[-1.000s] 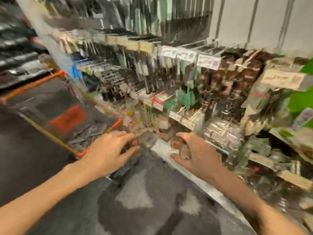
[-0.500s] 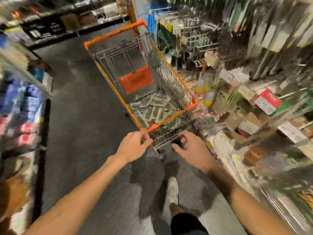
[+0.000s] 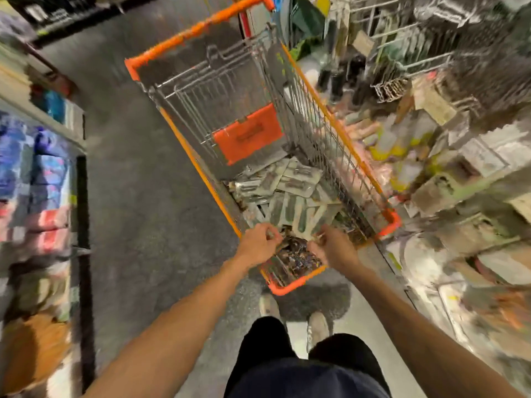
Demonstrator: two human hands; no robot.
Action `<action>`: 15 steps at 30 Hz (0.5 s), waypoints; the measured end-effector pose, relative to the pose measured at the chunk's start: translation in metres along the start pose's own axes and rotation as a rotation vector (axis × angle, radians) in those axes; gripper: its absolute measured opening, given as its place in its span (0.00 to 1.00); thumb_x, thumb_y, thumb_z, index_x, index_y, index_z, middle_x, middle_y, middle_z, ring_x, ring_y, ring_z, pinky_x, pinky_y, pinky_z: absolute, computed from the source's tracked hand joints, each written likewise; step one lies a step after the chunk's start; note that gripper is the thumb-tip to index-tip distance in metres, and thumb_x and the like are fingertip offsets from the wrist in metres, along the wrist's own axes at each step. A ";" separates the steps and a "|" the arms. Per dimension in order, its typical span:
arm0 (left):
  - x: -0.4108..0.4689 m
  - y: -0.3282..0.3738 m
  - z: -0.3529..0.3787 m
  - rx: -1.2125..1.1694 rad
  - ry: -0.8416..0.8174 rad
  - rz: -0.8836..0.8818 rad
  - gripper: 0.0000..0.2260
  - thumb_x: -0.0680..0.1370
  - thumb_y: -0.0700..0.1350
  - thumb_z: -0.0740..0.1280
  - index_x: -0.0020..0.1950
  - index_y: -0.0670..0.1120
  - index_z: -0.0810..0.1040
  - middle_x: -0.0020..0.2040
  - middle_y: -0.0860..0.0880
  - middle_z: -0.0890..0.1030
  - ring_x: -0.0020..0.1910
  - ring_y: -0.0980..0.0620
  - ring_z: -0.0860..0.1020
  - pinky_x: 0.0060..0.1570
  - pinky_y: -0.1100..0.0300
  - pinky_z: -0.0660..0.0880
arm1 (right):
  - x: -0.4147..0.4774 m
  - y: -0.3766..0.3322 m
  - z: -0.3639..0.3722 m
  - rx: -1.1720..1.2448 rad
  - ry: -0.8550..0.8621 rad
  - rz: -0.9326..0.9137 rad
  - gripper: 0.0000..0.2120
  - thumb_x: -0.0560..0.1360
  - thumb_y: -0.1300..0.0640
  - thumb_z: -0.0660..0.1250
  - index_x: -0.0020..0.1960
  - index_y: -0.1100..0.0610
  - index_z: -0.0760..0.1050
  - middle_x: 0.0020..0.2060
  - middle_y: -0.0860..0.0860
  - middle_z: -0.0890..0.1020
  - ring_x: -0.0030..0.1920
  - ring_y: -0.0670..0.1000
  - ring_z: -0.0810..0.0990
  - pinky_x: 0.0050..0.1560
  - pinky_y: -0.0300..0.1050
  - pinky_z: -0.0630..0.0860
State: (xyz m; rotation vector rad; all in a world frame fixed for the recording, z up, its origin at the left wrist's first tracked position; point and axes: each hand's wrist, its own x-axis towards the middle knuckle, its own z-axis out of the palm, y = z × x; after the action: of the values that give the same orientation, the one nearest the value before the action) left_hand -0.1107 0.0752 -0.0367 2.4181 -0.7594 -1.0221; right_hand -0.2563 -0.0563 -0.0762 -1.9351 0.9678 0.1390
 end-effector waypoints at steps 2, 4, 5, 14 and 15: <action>0.041 -0.007 -0.004 -0.045 -0.055 -0.039 0.07 0.81 0.47 0.65 0.54 0.45 0.77 0.48 0.47 0.82 0.35 0.54 0.77 0.33 0.63 0.69 | 0.031 -0.001 0.003 -0.014 -0.045 0.097 0.16 0.76 0.52 0.70 0.59 0.60 0.76 0.45 0.56 0.83 0.47 0.56 0.80 0.46 0.45 0.72; 0.087 -0.016 -0.004 -0.064 -0.111 -0.083 0.08 0.81 0.47 0.66 0.56 0.44 0.76 0.49 0.45 0.82 0.38 0.51 0.76 0.37 0.60 0.70 | 0.066 0.004 0.012 0.017 -0.051 0.193 0.18 0.76 0.52 0.70 0.61 0.61 0.75 0.51 0.57 0.83 0.49 0.57 0.82 0.52 0.49 0.78; 0.112 -0.022 -0.002 -0.078 -0.132 -0.115 0.07 0.81 0.46 0.67 0.55 0.44 0.76 0.49 0.45 0.81 0.41 0.49 0.76 0.41 0.58 0.72 | 0.083 0.007 0.015 0.051 -0.048 0.251 0.18 0.76 0.52 0.70 0.62 0.60 0.75 0.53 0.57 0.83 0.49 0.56 0.82 0.53 0.52 0.80; 0.276 -0.056 0.047 0.051 -0.302 -0.352 0.32 0.80 0.53 0.67 0.78 0.43 0.59 0.70 0.42 0.71 0.69 0.40 0.71 0.65 0.48 0.71 | 0.185 0.042 0.048 0.123 0.054 0.572 0.15 0.74 0.57 0.69 0.58 0.57 0.72 0.53 0.56 0.79 0.48 0.55 0.80 0.50 0.50 0.80; 0.287 -0.061 0.053 0.084 -0.300 -0.370 0.37 0.79 0.57 0.68 0.80 0.43 0.54 0.73 0.42 0.69 0.73 0.40 0.67 0.69 0.46 0.68 | 0.192 0.047 0.052 0.110 0.053 0.591 0.14 0.74 0.57 0.69 0.57 0.56 0.71 0.53 0.54 0.79 0.49 0.55 0.79 0.52 0.50 0.79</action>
State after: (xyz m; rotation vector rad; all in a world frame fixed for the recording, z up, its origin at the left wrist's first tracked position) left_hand 0.0364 -0.0638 -0.2550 2.5679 -0.4582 -1.5508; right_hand -0.1421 -0.1368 -0.2254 -1.5112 1.5285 0.3641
